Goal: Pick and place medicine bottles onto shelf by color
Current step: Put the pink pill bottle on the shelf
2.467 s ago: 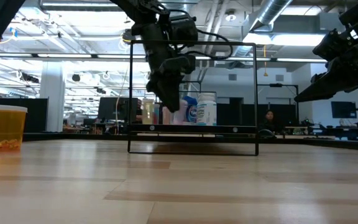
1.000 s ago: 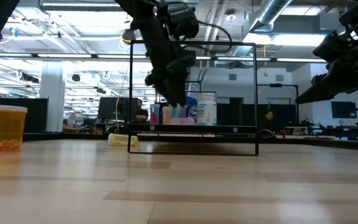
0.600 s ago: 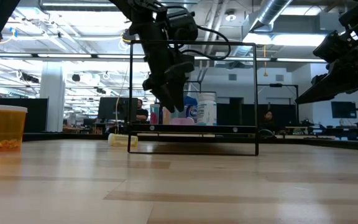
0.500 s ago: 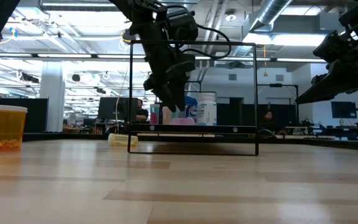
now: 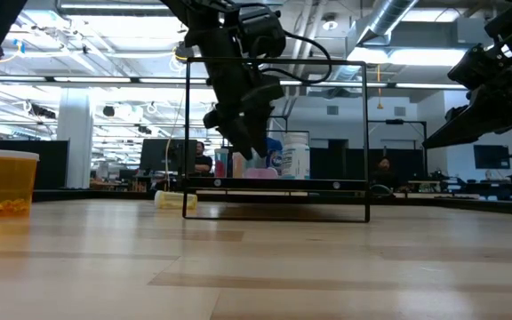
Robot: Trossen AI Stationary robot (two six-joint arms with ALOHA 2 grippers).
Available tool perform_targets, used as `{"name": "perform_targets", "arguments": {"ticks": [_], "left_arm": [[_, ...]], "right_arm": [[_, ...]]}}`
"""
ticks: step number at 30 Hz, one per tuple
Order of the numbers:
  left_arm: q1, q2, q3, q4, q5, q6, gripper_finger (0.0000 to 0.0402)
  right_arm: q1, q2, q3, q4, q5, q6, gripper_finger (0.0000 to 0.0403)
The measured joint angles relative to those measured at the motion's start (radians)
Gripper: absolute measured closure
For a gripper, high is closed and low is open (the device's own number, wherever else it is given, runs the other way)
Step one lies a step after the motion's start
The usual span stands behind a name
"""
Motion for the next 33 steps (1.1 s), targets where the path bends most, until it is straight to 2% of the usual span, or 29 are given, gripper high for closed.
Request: {"name": "perform_targets", "arguments": {"ticks": [7,20,33], "left_arm": [[-0.015,0.001,-0.022,0.021,-0.044,-0.052,0.0195],[-0.015,0.018,-0.062,0.075,-0.021,-0.063,0.0198],[-0.007,0.062,-0.06,0.094,0.016,-0.063,0.025]], "right_arm": [[0.0,0.0,0.0,0.0,0.0,0.0,0.0147],[0.0,0.0,0.0,0.0,0.0,0.0,0.0147],[0.0,0.0,-0.001,-0.01,0.0,0.0,0.0147]]}}
